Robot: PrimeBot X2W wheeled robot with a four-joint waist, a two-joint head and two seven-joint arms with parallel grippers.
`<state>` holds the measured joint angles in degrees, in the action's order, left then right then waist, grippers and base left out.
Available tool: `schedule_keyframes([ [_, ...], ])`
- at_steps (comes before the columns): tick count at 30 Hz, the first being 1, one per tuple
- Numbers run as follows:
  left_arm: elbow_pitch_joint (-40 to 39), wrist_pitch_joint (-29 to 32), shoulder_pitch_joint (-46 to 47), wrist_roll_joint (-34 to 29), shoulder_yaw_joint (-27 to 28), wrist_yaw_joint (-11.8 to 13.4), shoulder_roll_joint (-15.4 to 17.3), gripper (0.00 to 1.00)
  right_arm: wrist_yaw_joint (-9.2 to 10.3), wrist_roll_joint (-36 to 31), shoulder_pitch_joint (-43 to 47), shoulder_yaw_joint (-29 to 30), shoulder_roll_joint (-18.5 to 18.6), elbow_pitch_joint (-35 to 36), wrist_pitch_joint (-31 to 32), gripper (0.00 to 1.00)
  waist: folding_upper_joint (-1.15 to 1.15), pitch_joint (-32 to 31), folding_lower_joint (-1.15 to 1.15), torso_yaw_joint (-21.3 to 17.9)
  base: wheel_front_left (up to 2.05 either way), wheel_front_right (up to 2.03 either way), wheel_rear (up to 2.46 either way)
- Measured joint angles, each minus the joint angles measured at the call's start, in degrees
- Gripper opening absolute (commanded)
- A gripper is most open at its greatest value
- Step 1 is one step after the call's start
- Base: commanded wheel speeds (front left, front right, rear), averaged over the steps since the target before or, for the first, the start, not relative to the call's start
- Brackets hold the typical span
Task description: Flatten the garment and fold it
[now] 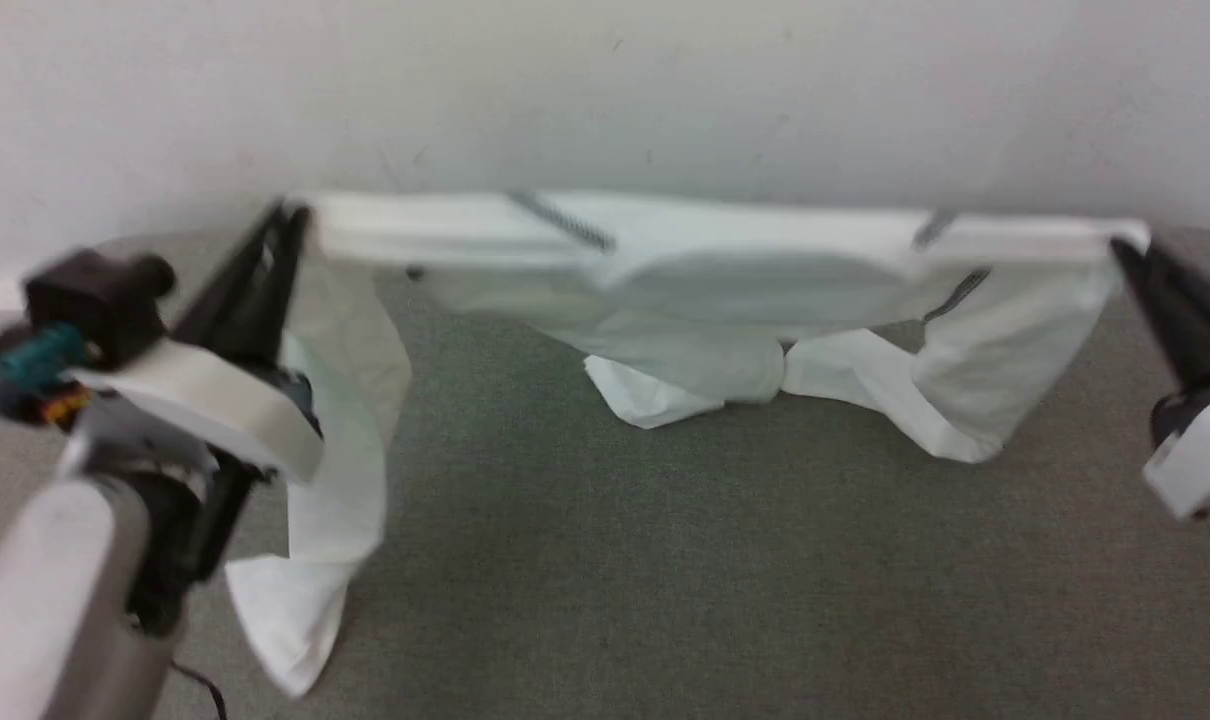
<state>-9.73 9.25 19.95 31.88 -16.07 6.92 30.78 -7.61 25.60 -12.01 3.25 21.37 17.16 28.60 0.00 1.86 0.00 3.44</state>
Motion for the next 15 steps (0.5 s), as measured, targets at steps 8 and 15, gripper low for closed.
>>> schedule_keyframes([
  [8, -0.99, -0.59, 15.01, -0.18, 2.76, -0.49, 0.55, 0.0, -0.02, -0.55, -15.78, 2.32, 3.05, 4.8, 0.84, 0.0, 0.0, -0.51, 0.0, -0.35, 0.0, 0.0, 0.0],
  [15, 9.58, -0.46, 29.91, -0.11, 2.02, -3.44, -1.22, 0.0, -0.02, 2.18, -31.51, -1.0, 5.9, -3.93, 2.04, 0.0, 0.0, 2.02, 0.0, -1.06, 0.0, 0.0, 0.0],
])
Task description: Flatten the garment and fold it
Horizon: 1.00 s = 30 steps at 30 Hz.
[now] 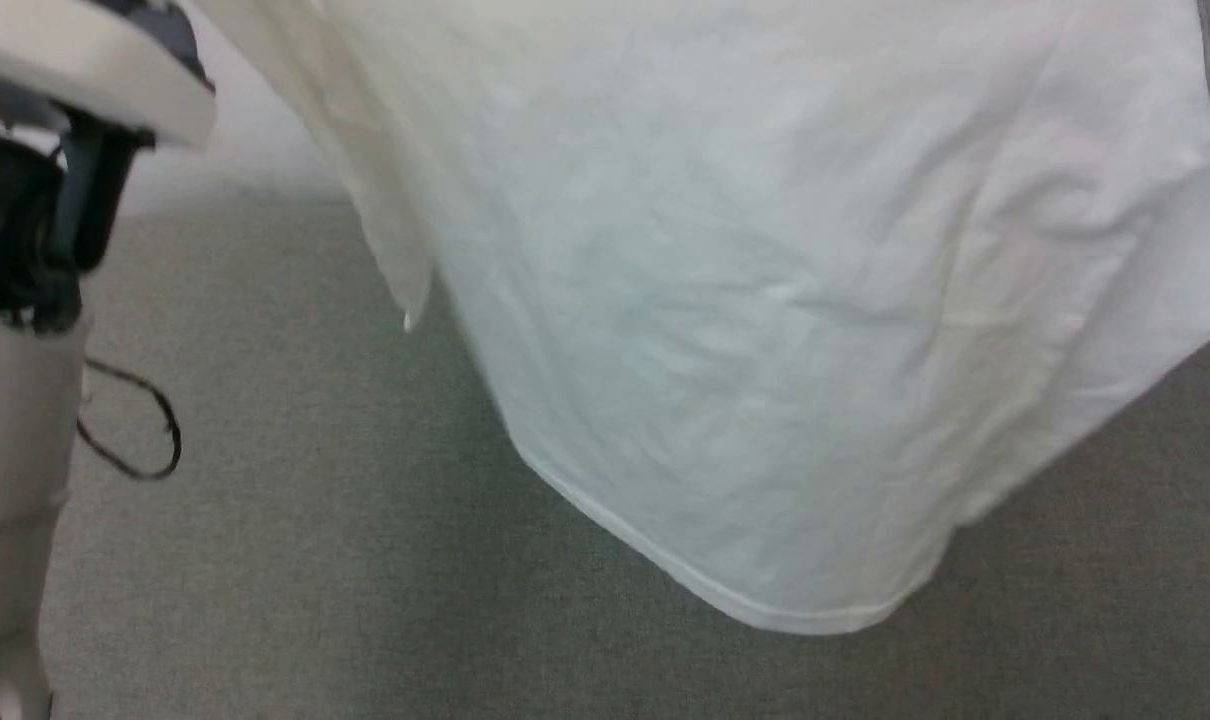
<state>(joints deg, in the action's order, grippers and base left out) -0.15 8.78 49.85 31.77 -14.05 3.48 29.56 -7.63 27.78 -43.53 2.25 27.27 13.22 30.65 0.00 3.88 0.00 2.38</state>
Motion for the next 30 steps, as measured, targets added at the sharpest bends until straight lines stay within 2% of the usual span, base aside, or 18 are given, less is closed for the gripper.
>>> schedule_keyframes([
  [9, 22.02, -5.6, 17.68, -3.25, -2.9, -3.44, -3.66, 0.0, -0.01, 0.69, -19.14, -8.7, 0.16, -20.03, -9.1, 0.0, 0.0, 7.12, 0.01, -1.01, 0.0, 0.0, 0.0],
  [18, 38.17, -15.55, 33.99, -6.57, -3.0, -5.12, -4.34, 0.0, -0.01, -0.08, -36.34, -17.7, -2.88, -37.42, -22.15, 0.0, 0.0, 15.75, 0.02, -2.7, 0.0, 0.0, 0.0],
  [25, 47.75, -20.57, 36.1, -6.42, -2.9, -6.84, -5.42, 0.0, 0.0, 2.22, -39.3, -24.97, -4.88, -46.43, -27.85, 0.0, 0.0, 21.6, 0.02, -3.81, 0.0, 0.0, 0.0],
  [30, 51.48, -22.53, 30.95, -4.07, -1.92, -7.71, -7.13, 0.0, 0.01, 5.84, -36.45, -30.03, -6.02, -51.79, -30.18, 0.0, 0.0, 23.71, 0.02, -3.84, 0.0, 0.0, 0.0],
])
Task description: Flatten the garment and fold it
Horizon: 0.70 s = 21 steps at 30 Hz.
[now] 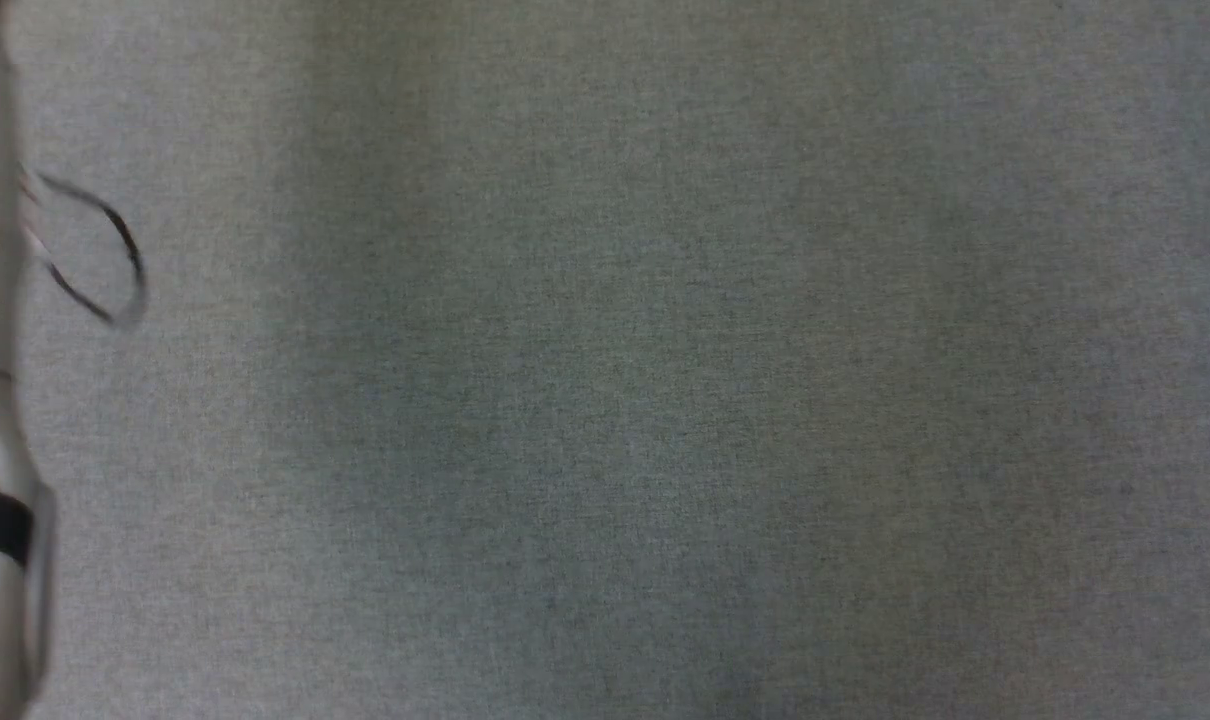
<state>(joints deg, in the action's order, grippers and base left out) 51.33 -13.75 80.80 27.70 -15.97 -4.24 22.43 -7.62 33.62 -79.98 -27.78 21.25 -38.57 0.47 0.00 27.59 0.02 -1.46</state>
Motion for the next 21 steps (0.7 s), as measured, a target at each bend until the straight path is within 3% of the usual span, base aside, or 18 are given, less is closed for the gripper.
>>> schedule_keyframes([
  [7, 0.11, -0.91, -15.5, 3.35, 2.07, -1.23, -2.97, 0.0, 0.01, 5.24, 12.34, -5.98, 0.29, -1.93, -3.92, 0.0, 0.0, -2.29, -0.02, 0.75, 0.0, 0.0, 0.0],
  [12, -7.37, -0.97, -31.09, 4.15, 4.8, -1.02, -3.3, 0.0, 0.0, 6.93, 24.8, -7.54, 2.52, 2.7, -7.64, 0.0, 0.0, -6.17, -0.03, 1.36, 0.0, 0.0, 0.0],
  [16, -15.19, -0.97, -45.91, 4.08, 5.47, 0.56, -3.78, 0.0, 0.0, 7.27, 36.13, -6.15, 4.32, 7.62, -8.88, 0.0, 0.0, -9.85, -0.04, 1.59, 0.0, 0.0, 0.0],
  [21, -27.48, 1.7, -63.78, 4.01, 4.61, 4.05, -3.67, 0.0, -0.01, 5.94, 52.21, 0.31, 5.33, 14.43, -8.18, 0.0, 0.0, -15.01, -0.05, 1.83, 0.0, 0.0, 0.0],
])
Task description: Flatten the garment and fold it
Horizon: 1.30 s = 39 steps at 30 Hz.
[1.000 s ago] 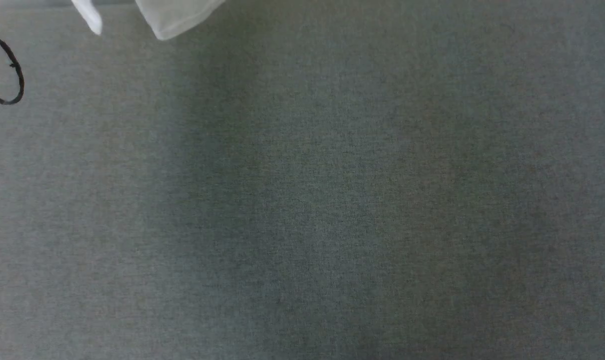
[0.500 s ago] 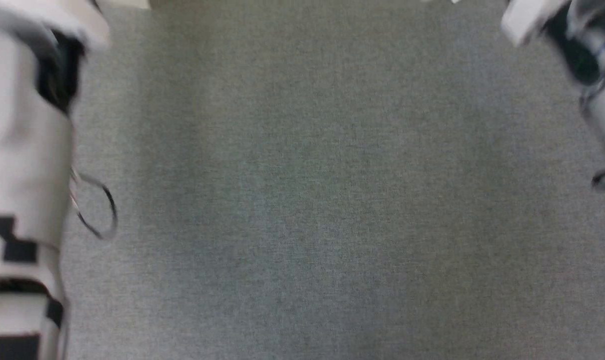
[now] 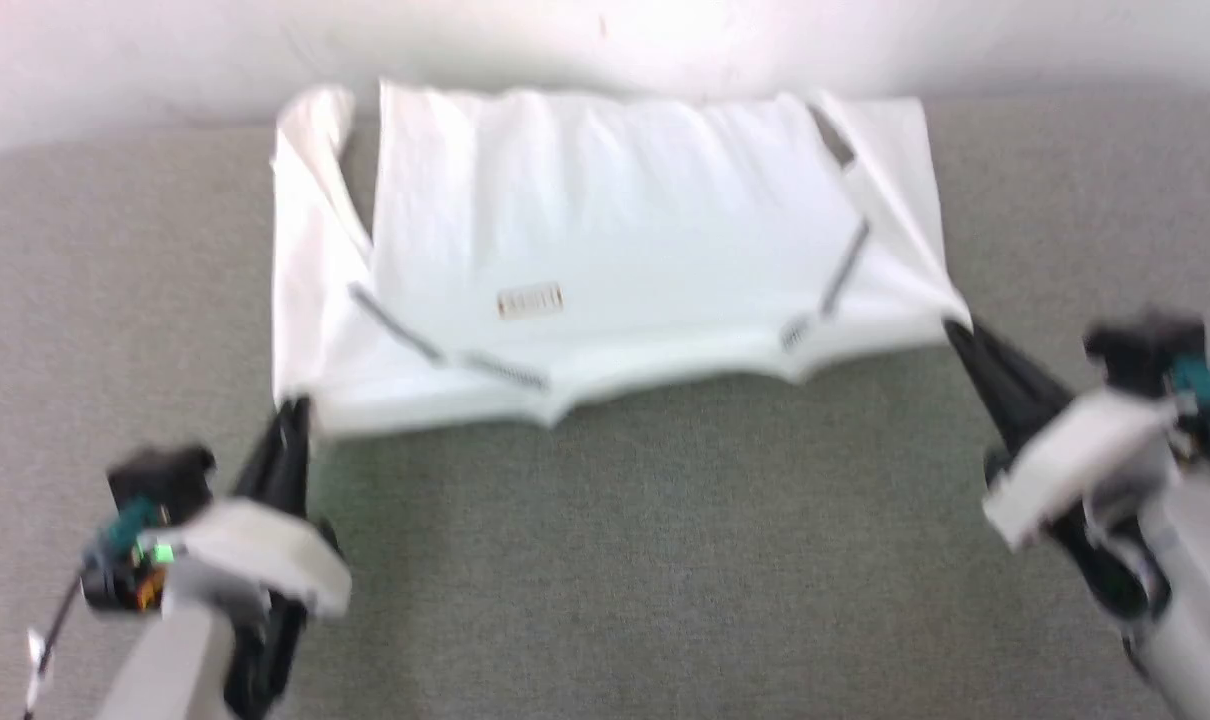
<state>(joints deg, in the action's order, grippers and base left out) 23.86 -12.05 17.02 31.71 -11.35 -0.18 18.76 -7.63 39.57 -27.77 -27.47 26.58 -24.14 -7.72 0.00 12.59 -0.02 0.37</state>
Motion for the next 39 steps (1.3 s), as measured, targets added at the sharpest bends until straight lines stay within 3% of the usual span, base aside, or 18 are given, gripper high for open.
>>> schedule_keyframes([
  [5, -14.04, 6.92, -13.29, 0.1, -0.68, 4.31, 2.18, 0.0, -0.01, -4.03, 15.64, 9.02, -1.33, 9.32, 4.99, 0.0, 0.0, -4.87, 0.0, 0.46, 0.0, 0.0, 0.0],
  [13, -31.49, 18.92, -29.84, 0.62, -1.01, 11.96, 5.54, 0.0, 0.01, -12.32, 38.06, 21.91, -9.27, 28.41, 20.75, 0.0, 0.0, -10.42, 0.0, 1.41, 0.0, 0.0, 0.0],
  [20, -35.3, 28.47, -38.33, 2.81, -2.49, 14.7, 7.78, 0.0, 0.02, -15.46, 51.42, 26.65, -16.79, 37.88, 34.59, 0.0, 0.0, -12.2, 0.01, 2.33, 0.0, 0.0, 0.0],
  [25, -34.39, 29.99, -40.1, 4.99, -2.86, 14.84, 7.35, 0.0, 0.03, -17.25, 54.99, 27.44, -19.27, 39.53, 39.6, 0.0, 0.0, -11.57, 0.02, 1.99, 0.0, 0.0, 0.0],
  [26, -34.12, 29.72, -40.04, 5.54, -2.94, 14.66, 6.92, 0.0, 0.03, -17.53, 54.93, 27.29, -19.56, 39.66, 39.6, 0.16, 0.0, -11.34, 0.02, 1.94, 0.0, 0.0, 0.0],
  [27, -33.7, 29.45, -39.99, 5.71, -3.2, 14.15, 6.64, 0.0, 0.03, -17.52, 54.79, 27.11, -19.79, 39.78, 39.36, 0.55, 0.0, -11.11, 0.02, 1.88, 0.0, 0.0, 0.0],
  [28, -33.3, 28.94, -39.84, 5.87, -3.3, 13.76, 6.34, 0.45, 0.04, -17.52, 54.51, 26.81, -19.9, 39.94, 38.77, 1.0, 0.0, -10.89, 0.03, 1.82, 0.0, 0.0, 0.0],
  [29, -33.0, 28.13, -39.45, 6.31, -3.08, 13.62, 5.81, 1.0, 0.04, -17.52, 54.13, 26.53, -20.0, 40.21, 37.72, 1.0, 0.0, -10.69, 0.03, 1.8, 0.0, 0.0, 0.0],
  [34, -33.79, 22.88, -36.41, 6.99, -0.35, 13.26, 4.32, 1.0, 0.09, -18.2, 50.11, 27.33, -20.83, 43.63, 28.44, 1.0, 0.0, -10.28, 0.03, 1.76, 0.0, 0.0, 0.0],
  [39, -36.63, 17.39, -31.15, 4.65, 2.81, 13.35, 5.05, 1.0, 0.09, -20.52, 46.97, 29.72, -21.97, 46.0, 20.8, 1.0, 0.0, -9.73, 0.02, 1.91, 0.0, 0.0, 0.0],
])
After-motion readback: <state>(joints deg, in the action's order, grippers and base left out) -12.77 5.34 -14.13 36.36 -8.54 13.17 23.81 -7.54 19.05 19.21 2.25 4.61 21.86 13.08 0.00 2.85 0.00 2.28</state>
